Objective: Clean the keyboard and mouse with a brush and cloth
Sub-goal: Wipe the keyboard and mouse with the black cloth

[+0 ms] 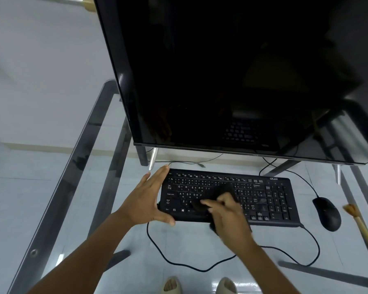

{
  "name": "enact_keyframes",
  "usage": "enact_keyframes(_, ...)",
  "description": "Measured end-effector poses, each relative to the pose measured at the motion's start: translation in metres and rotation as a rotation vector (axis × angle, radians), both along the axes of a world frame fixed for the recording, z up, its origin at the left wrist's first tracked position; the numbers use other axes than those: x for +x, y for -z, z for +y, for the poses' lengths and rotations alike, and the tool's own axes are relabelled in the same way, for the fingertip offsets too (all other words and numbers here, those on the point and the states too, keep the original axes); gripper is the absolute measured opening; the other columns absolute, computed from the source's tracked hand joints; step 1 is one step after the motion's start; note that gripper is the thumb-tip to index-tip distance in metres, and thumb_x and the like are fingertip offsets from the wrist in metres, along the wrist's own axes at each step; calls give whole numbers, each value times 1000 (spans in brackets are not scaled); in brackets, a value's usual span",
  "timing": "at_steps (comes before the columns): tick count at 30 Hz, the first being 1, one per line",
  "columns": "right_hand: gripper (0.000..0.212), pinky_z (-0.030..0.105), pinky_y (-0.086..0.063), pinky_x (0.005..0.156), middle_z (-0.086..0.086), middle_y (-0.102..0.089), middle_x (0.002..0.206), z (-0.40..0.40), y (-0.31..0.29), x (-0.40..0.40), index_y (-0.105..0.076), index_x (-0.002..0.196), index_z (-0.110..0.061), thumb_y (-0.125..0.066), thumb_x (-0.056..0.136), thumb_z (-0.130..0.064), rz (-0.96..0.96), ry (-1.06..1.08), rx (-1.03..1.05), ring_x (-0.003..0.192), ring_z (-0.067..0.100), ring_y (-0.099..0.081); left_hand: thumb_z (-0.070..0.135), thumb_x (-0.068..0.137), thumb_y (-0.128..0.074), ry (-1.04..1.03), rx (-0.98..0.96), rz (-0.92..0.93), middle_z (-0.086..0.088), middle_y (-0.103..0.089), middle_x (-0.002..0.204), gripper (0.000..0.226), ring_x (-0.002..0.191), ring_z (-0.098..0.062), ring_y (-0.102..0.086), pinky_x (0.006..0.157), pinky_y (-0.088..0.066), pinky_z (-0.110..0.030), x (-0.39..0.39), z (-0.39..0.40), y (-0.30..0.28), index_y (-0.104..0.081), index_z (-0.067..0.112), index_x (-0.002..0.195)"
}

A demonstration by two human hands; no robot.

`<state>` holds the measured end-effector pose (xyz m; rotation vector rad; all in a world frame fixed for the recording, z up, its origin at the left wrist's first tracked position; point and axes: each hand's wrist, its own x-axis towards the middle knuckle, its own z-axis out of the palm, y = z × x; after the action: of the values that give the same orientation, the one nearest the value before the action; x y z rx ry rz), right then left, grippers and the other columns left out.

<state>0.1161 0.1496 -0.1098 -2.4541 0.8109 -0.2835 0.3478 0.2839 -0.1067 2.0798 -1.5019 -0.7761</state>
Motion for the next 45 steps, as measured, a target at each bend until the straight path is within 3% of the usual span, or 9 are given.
enact_keyframes(6,36,28,-48,70,-6,-54,98,59,-17,59,-62,118,-37,-61,86,-23,-29,-227,14,80,18,-52,82,51,-68,51,-15,-80,11,5,160,141,146,0,7,120,3,-34,2,0,0,12,23,151)
enact_keyframes(9,14,25,-55,67,-6,-66,91,3,-17,27,-63,99,-40,-59,88,-49,70,61,-158,74,11,-63,82,48,-71,30,21,-15,19,10,156,142,136,14,20,118,12,-27,0,0,-4,16,32,148)
enact_keyframes(14,42,35,-57,55,14,-57,95,7,0,39,-61,127,-7,-62,86,0,48,433,-84,59,23,-56,77,48,-75,23,19,-11,23,8,152,143,124,26,27,110,18,-14,-2,0,-7,13,28,150)
enact_keyframes(18,42,33,-50,63,5,-56,91,55,-13,86,-61,123,-21,-66,81,-17,2,-37,-115,71,24,-57,75,47,-77,2,-14,-11,20,-6,155,142,137,17,9,117,11,-24,-3,0,-7,10,30,150)
enact_keyframes(20,24,34,-52,63,-6,-54,84,23,-14,74,-63,112,-30,-60,89,-35,-21,98,-20,66,11,-55,70,46,-80,-31,23,19,28,0,151,143,132,19,18,113,11,-25,-5,1,-10,10,31,151)
enact_keyframes(25,37,42,-57,66,12,-49,104,-39,-3,42,-62,124,-14,-50,92,-2,94,530,-140,63,22,-51,75,48,-77,-45,12,19,20,-7,157,142,144,1,4,116,10,-25,-3,1,-1,10,31,151)
enact_keyframes(32,50,36,-48,82,5,-47,113,31,-19,111,-43,139,-31,-51,92,-15,125,8,-44,91,29,-53,81,43,-75,-105,19,26,18,-14,157,145,148,-11,-2,121,-5,-38,-2,3,3,9,34,151)
enact_keyframes(36,42,44,-57,74,11,-47,108,-34,-13,47,-55,134,-24,-48,95,-10,137,397,-88,69,31,-59,79,42,-77,-125,47,51,17,-15,158,144,148,-21,1,119,-4,-41,-3,3,2,8,37,150)
enact_keyframes(45,44,35,-39,86,4,-49,107,26,-18,119,-51,137,-28,-50,94,-17,48,98,-74,92,23,-49,55,51,-86,-30,48,85,28,-1,139,142,107,34,24,108,6,-21,-9,-1,-24,13,26,149)
